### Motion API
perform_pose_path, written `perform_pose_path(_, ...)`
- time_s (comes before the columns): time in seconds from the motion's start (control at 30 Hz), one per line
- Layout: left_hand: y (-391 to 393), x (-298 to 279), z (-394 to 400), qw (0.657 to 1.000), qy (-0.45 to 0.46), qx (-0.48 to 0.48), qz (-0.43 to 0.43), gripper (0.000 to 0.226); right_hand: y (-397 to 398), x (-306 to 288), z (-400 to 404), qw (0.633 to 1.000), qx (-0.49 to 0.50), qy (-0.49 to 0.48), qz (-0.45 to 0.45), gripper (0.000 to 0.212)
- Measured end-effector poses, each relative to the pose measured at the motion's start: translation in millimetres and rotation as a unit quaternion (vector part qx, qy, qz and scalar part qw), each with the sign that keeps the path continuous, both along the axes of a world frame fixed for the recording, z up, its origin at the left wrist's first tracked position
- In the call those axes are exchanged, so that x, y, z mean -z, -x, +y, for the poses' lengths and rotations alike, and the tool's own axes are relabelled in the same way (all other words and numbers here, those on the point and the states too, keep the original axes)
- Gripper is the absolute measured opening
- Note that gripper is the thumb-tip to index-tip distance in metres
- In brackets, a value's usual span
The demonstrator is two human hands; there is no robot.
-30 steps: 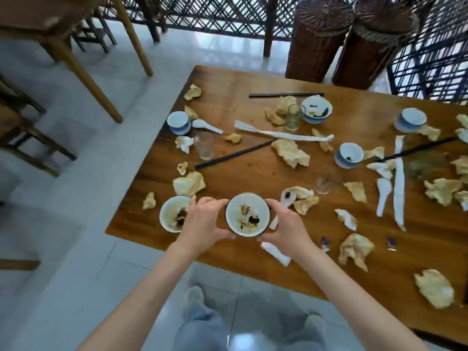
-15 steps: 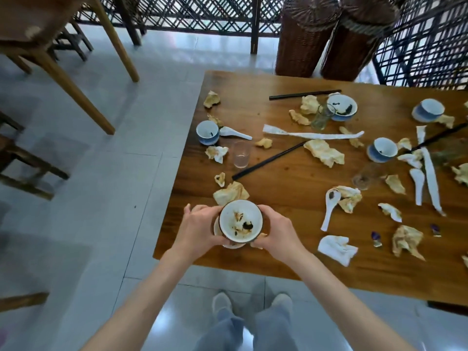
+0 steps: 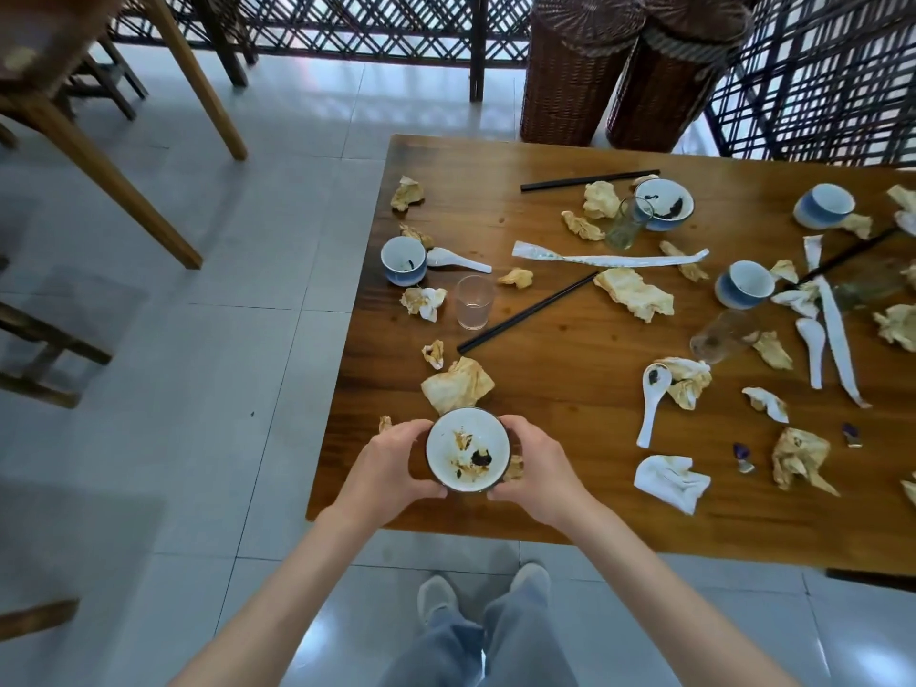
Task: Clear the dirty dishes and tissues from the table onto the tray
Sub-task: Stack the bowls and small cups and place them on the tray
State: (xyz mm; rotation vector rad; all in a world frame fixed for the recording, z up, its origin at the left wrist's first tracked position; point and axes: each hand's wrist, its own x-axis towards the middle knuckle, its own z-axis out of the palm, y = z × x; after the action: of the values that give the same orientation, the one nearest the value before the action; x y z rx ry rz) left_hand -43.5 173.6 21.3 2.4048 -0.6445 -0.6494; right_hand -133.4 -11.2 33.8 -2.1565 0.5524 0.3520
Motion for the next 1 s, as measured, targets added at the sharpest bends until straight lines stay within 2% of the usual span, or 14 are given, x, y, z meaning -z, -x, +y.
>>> perform_pose_path(0.17,-2.0,2.5,-0.2,1.000,0.012,0.005,0.020,0.080,-4.4,2.1,1.4,0.999,-0.009,-0.039,0.029,0.091)
perform_pose_path(0.4,-2.4,5.6,0.9,1.000,0.023,-0.002,0.017,0.080,-3.0,7.6,4.8,1.000,0.001,-0.030,0.009,0.088)
perform_pose_path(0.57,-5.5,8.5,-4.5,0.999,-0.008,0.028,0.021,0.092,-5.3,10.6,3.1,1.000,-0.013,-0.018,0.014,0.086)
perform_pose_path(1.0,-12.9,5.1,-18.7,0.999,0.013,0.030,-0.004,0.086,-10.0,7.8,-15.5,1.000,0.004,-0.021,-0.011,0.087)
